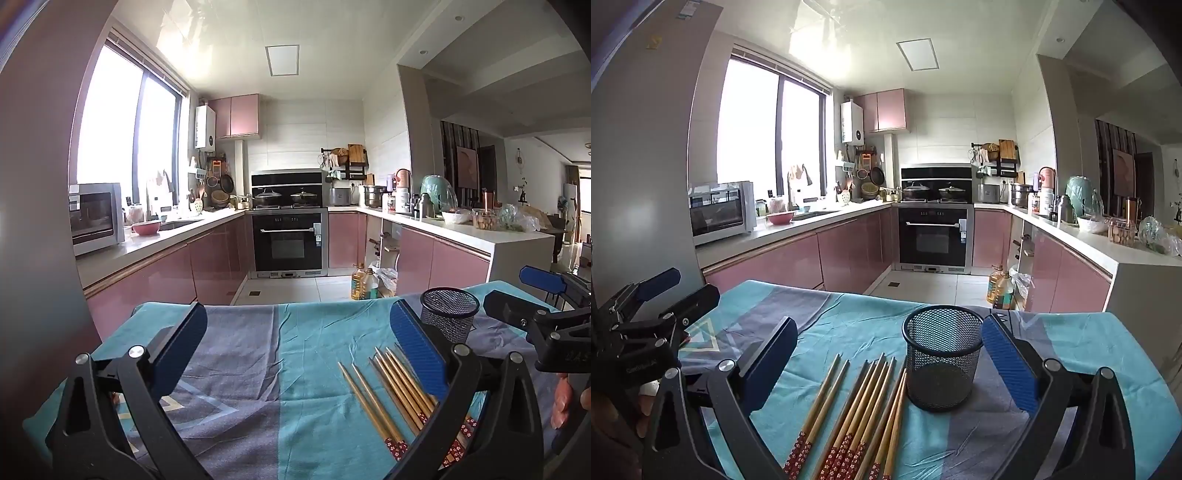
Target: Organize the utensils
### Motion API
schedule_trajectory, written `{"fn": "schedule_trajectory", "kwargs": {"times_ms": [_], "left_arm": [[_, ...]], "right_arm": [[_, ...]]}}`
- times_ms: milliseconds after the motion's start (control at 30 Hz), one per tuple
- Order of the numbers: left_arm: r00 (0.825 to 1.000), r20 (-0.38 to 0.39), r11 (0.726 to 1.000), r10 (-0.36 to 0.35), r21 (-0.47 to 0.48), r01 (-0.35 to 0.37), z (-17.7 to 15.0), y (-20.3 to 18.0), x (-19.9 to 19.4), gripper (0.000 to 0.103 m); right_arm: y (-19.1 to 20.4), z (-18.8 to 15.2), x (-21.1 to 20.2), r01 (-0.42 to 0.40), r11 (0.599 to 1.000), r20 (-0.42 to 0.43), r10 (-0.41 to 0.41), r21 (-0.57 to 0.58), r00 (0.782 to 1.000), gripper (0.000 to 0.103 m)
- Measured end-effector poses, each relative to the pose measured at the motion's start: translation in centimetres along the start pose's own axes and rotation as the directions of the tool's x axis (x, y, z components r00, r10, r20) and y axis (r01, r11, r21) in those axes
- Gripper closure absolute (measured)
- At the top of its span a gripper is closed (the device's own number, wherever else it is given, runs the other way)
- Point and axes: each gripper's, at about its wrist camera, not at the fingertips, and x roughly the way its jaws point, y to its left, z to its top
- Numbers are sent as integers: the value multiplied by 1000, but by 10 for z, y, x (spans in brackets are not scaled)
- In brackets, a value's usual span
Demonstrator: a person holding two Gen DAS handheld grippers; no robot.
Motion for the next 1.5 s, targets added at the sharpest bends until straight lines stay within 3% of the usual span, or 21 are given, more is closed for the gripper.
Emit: {"fn": "schedule_trajectory", "kwargs": {"times_ms": [1500], "left_arm": [[1000,13,1000,-9,-8,9,6,-3,-12,5]], "right_arm": [[-1,4,-8,3,1000,27,-4,7,1000,6]]}}
